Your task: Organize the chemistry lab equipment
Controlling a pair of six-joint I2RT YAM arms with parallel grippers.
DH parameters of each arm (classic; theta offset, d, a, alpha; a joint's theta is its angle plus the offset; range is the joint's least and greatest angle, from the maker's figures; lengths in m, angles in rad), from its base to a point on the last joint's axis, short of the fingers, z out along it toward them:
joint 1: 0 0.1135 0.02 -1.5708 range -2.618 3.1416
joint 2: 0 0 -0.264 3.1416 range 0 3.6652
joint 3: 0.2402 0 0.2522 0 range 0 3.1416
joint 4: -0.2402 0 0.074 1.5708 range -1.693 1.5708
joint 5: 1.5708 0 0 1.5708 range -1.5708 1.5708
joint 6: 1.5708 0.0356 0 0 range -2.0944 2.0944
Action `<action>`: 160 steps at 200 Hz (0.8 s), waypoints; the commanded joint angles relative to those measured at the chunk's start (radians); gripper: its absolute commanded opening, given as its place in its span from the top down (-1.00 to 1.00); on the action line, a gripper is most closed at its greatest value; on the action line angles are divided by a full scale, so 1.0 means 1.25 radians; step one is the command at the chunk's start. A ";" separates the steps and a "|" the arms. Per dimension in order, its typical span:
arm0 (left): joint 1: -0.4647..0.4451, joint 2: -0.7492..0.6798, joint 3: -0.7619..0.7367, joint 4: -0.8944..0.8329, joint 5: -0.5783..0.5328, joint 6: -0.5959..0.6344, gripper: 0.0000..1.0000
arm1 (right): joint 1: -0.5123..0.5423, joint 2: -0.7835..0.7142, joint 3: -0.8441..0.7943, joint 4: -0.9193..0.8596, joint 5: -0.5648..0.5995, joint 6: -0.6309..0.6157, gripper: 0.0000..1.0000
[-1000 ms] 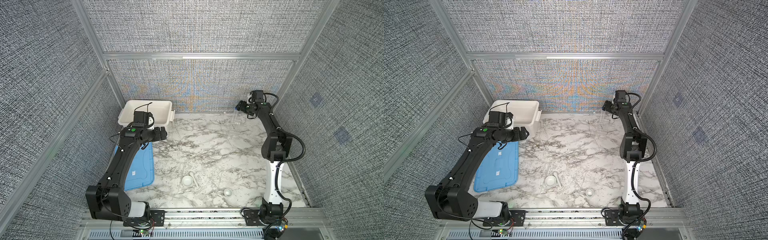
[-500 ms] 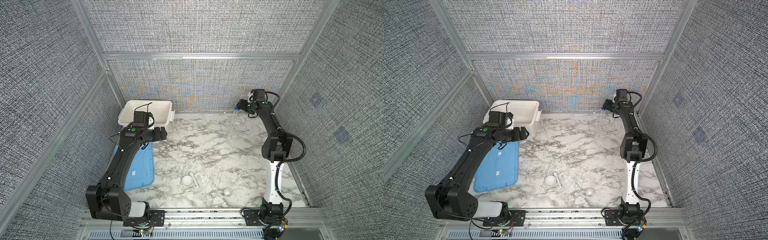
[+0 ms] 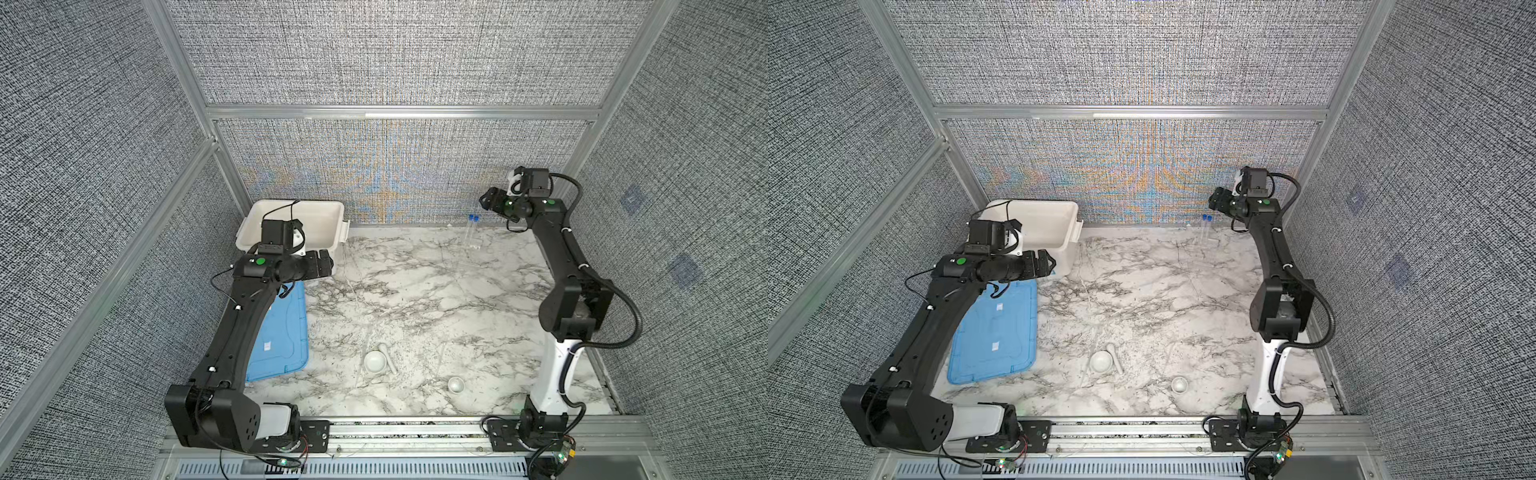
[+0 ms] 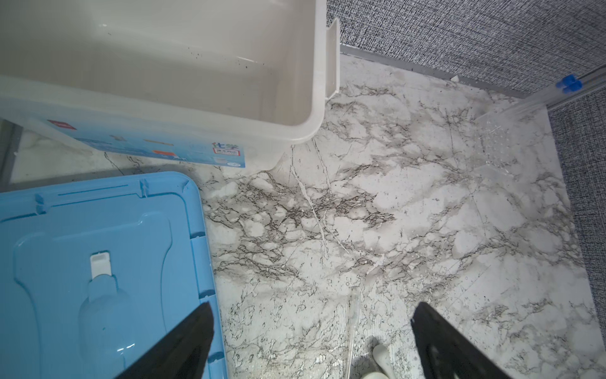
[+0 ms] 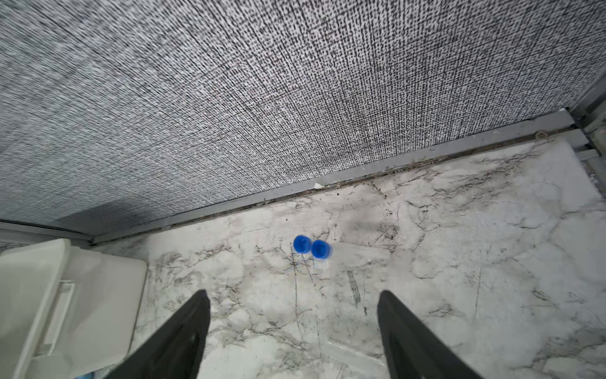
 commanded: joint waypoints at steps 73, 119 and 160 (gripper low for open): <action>0.000 0.203 0.187 0.019 0.042 0.124 -0.88 | 0.108 -0.489 -0.555 0.140 -0.030 0.090 -0.64; -0.023 0.335 0.258 0.034 0.058 0.164 -0.71 | 0.141 -0.631 -0.693 0.084 -0.048 0.079 -0.64; -0.038 0.404 0.269 0.049 0.036 0.173 -0.51 | 0.143 -0.723 -0.727 0.014 -0.049 0.055 -0.64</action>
